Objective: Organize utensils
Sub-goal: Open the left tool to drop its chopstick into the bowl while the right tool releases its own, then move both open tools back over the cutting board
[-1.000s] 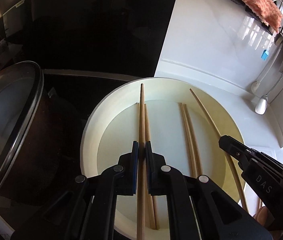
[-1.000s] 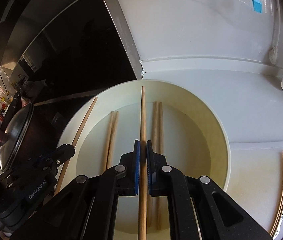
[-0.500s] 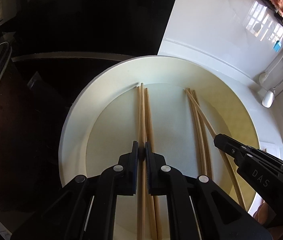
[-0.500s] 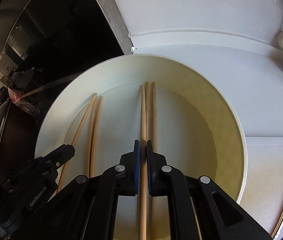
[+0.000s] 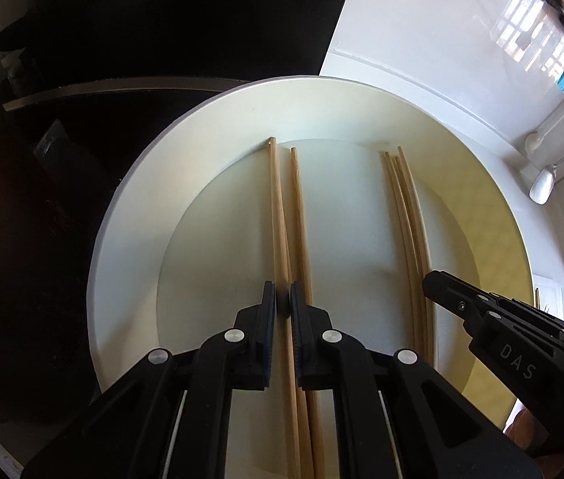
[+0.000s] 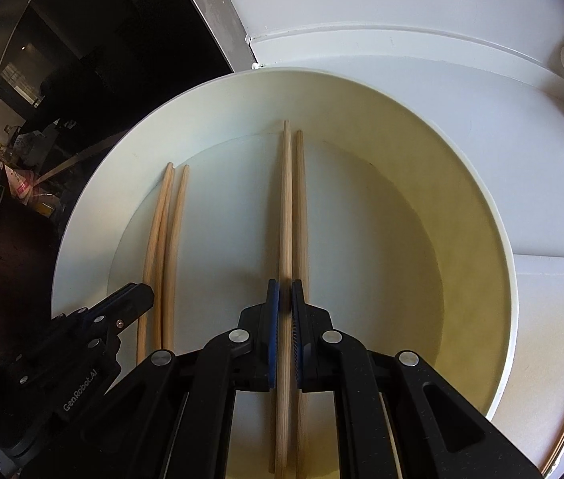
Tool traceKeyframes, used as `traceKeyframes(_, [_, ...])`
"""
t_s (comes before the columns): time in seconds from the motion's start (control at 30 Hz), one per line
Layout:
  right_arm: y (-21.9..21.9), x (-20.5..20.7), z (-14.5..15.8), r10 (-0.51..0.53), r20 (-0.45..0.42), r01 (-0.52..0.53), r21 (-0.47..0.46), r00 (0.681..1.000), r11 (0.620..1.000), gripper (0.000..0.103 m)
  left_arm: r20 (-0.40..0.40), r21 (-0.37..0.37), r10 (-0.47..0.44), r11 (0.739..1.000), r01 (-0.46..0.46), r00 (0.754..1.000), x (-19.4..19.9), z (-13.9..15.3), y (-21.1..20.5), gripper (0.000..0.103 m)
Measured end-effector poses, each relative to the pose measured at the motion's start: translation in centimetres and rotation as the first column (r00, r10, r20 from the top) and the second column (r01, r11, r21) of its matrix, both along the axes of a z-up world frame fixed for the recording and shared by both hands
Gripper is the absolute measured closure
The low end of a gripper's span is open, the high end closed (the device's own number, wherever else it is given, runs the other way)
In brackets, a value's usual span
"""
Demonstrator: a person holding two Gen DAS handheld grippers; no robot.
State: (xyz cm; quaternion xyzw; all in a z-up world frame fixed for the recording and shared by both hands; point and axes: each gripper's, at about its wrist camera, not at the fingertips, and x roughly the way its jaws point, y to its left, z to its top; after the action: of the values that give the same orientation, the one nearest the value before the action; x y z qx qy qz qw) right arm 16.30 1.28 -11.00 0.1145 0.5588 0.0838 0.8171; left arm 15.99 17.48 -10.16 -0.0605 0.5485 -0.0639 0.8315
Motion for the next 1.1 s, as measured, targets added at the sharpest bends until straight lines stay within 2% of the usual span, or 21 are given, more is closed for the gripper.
traceKeyframes(0.1, [0.0, 0.0, -0.1, 0.002, -0.002, -0.002, -0.002, 1.0, 1.0, 0.097, -0.009, -0.002, 0.0, 1.0, 0.0, 1.0, 0.0, -0.2, 0.0, 0.091])
traceKeyframes(0.2, [0.1, 0.0, -0.1, 0.011, 0.001, -0.011, -0.009, 1.0, 1.0, 0.096, -0.019, -0.006, -0.001, 1.0, 0.001, 1.0, 0.0, -0.4, -0.1, 0.077])
traceKeyframes(0.27, [0.1, 0.0, 0.0, 0.012, 0.006, -0.012, -0.016, 1.0, 1.0, 0.096, -0.014, -0.002, -0.004, 1.0, 0.003, 1.0, -0.1, -0.3, -0.2, 0.077])
traceKeyframes(0.3, [0.1, 0.0, 0.1, 0.013, 0.008, -0.013, -0.02, 1.0, 1.0, 0.093, -0.009, 0.002, 0.001, 1.0, -0.001, 1.0, -0.2, -0.2, -0.1, 0.075])
traceKeyframes(0.33, [0.0, 0.0, 0.2, 0.013, 0.015, -0.012, -0.022, 1.0, 1.0, 0.084, -0.002, -0.001, 0.004, 1.0, -0.004, 1.0, -0.3, 0.0, -0.1, 0.073])
traceKeyframes(0.4, [-0.1, -0.3, 0.8, 0.008, 0.036, -0.007, -0.029, 0.999, 1.0, 0.073, 0.006, -0.01, 0.007, 1.0, -0.007, 1.0, -0.4, 0.4, -0.1, 0.069])
traceKeyframes(0.53, [-0.3, -1.2, 1.8, 0.008, 0.069, -0.005, -0.047, 0.998, 0.999, 0.072, 0.026, -0.014, 0.005, 1.0, -0.005, 1.0, -0.8, 1.4, -0.2, 0.06])
traceKeyframes(0.57, [-0.5, -1.5, 2.1, 0.005, 0.076, -0.001, -0.046, 0.997, 0.999, 0.072, 0.032, -0.009, 0.006, 1.0, -0.006, 0.999, -1.0, 1.7, -0.2, 0.05])
traceKeyframes(0.6, [-0.6, -1.7, 2.4, 0.001, 0.087, 0.003, -0.044, 0.996, 0.999, 0.072, 0.041, -0.005, 0.012, 1.0, -0.012, 0.999, -1.1, 2.0, -0.2, 0.035])
traceKeyframes(0.63, [-0.7, -1.9, 2.8, -0.005, 0.098, 0.01, -0.044, 0.995, 0.999, 0.07, 0.058, -0.009, 0.019, 1.0, -0.019, 0.998, -1.3, 2.4, -0.1, 0.033])
traceKeyframes(0.83, [-1.6, -3.8, 4.8, -0.002, 0.179, 0.012, -0.053, 0.984, 0.999, 0.061, 0.081, -0.005, 0.033, 0.999, -0.033, 0.996, -2.3, 4.1, 0.9, 0.028])
traceKeyframes(0.93, [-2.0, -4.6, 5.3, -0.009, 0.195, 0.019, -0.05, 0.981, 0.999, 0.056, 0.097, 0.002, 0.036, 0.999, -0.037, 0.995, -2.8, 4.9, 1.1, 0.025])
traceKeyframes(1.1, [-2.1, -5.9, 5.4, -0.026, 0.197, 0.036, -0.048, 0.98, 0.998, 0.053, 0.114, 0.007, 0.043, 0.999, -0.044, 0.993, -3.7, 6.1, 1.6, 0.02])
